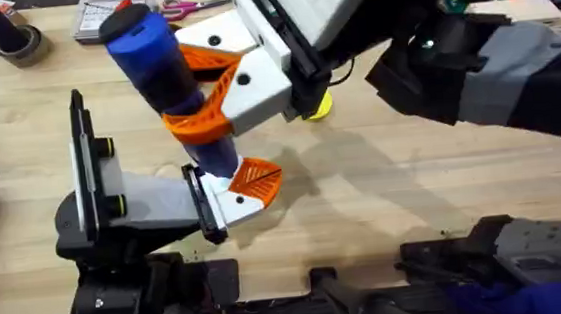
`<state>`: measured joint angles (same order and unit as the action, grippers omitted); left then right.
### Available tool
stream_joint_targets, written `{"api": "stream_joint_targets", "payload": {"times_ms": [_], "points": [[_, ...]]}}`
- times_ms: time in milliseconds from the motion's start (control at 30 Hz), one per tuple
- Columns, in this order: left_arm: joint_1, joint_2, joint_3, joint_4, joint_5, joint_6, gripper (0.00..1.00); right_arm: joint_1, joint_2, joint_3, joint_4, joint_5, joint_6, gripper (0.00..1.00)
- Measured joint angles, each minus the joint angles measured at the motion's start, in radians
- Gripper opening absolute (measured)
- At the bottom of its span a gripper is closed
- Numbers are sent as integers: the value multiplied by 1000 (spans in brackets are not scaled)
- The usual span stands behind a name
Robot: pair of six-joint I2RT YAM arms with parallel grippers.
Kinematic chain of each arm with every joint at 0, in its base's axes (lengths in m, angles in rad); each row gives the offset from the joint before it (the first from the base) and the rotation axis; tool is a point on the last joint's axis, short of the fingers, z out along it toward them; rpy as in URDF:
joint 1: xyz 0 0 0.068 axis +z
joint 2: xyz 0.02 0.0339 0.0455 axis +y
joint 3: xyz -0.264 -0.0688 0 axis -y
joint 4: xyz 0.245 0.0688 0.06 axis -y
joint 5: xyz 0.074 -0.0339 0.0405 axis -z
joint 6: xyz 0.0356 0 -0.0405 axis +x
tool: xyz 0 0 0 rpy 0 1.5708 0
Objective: Pick up the gripper from the table and insert it into the empty holder that is missing its gripper. Then pick up a screw, insert it into the mounting hole, and use the screwdriver to tighten it. Finally, clean up the table by picking up the vegetable and placing it into the bucket.
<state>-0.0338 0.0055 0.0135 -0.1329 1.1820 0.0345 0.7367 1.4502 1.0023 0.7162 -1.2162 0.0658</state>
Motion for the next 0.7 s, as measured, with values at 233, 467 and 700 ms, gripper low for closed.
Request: {"api": "stream_joint_targets", "payload": {"times_ms": [233,467,700], "points": [[0,0,0,0,0,0,16,0,0,0,-1,0,0,26],[0,0,0,0,0,0,16,2,0,0,-6,0,-5,26],[0,0,0,0,0,0,16,3,0,0,-8,0,-9,26]]}}
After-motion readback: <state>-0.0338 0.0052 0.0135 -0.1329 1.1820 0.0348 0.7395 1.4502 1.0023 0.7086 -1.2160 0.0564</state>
